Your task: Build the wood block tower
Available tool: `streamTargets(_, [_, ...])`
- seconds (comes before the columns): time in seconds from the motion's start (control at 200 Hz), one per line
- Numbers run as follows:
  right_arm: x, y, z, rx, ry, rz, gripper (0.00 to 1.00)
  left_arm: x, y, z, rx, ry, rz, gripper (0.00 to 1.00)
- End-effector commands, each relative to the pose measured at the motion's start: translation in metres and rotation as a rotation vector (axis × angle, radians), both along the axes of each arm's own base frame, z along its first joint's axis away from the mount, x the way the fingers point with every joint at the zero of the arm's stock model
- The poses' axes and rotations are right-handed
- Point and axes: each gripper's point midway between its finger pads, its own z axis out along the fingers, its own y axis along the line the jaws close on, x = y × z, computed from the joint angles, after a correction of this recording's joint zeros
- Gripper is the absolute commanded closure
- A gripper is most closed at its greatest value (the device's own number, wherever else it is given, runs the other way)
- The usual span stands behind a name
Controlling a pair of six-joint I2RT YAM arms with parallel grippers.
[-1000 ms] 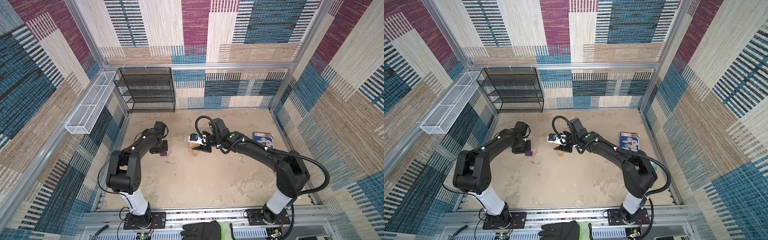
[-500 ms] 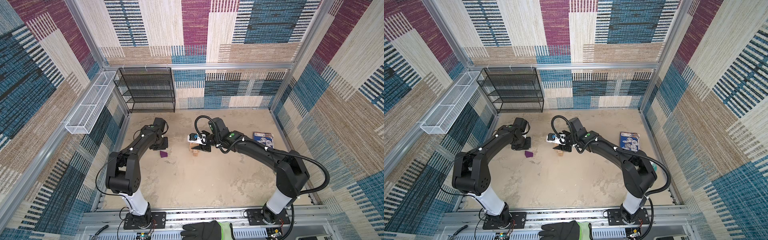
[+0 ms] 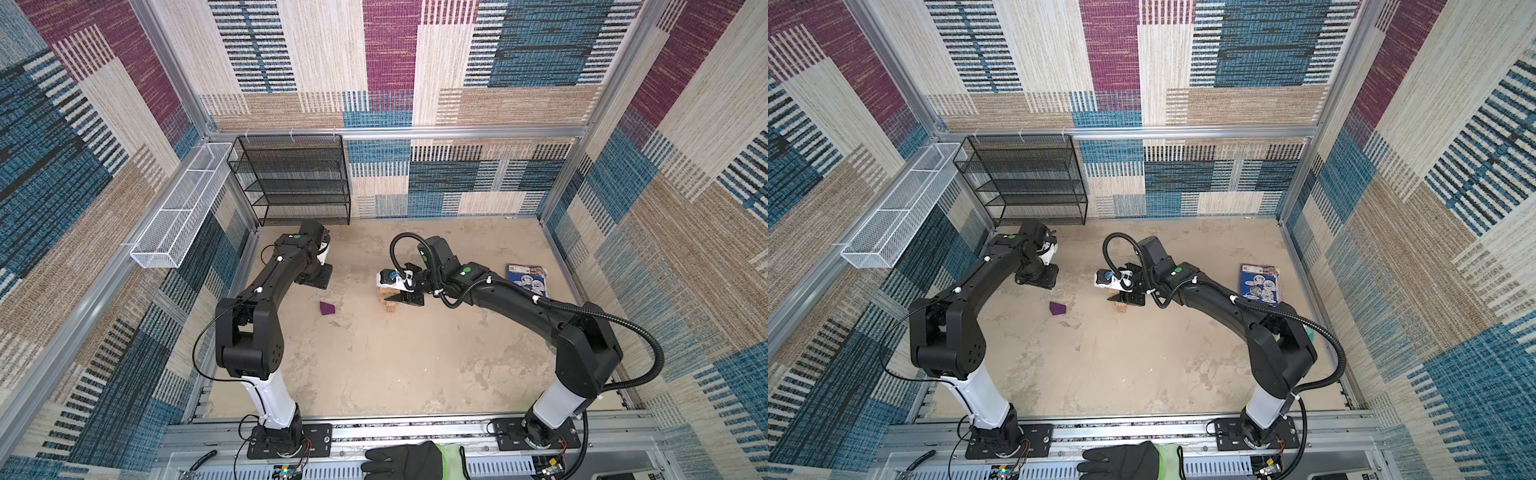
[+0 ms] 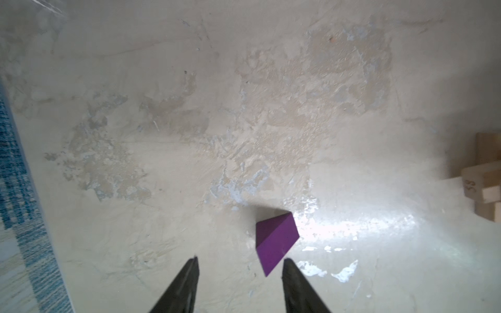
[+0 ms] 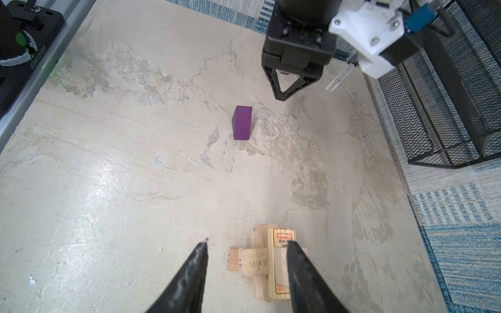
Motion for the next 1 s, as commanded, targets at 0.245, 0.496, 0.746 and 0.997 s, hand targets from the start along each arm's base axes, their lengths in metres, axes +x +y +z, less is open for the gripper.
streamTargets(0.245, [-0.009, 0.001, 0.014, 0.039, -0.026, 0.036, 0.5, -0.015, -0.026, -0.041, -0.118, 0.097, -0.134, 0.34])
streamTargets(0.496, [-0.013, 0.0, 0.011, 0.037, -0.021, 0.04, 0.5, -0.017, -0.035, -0.057, -0.157, 0.146, -0.126, 0.34])
streamTargets(0.746, [-0.015, 0.002, 0.01, 0.037, -0.018, 0.046, 0.5, -0.027, -0.049, -0.082, -0.116, 0.233, -0.153, 0.35])
streamTargets(0.997, [-0.017, 0.002, 0.01, 0.037, -0.019, 0.05, 0.5, -0.042, -0.048, -0.084, -0.108, 0.291, -0.107, 0.38])
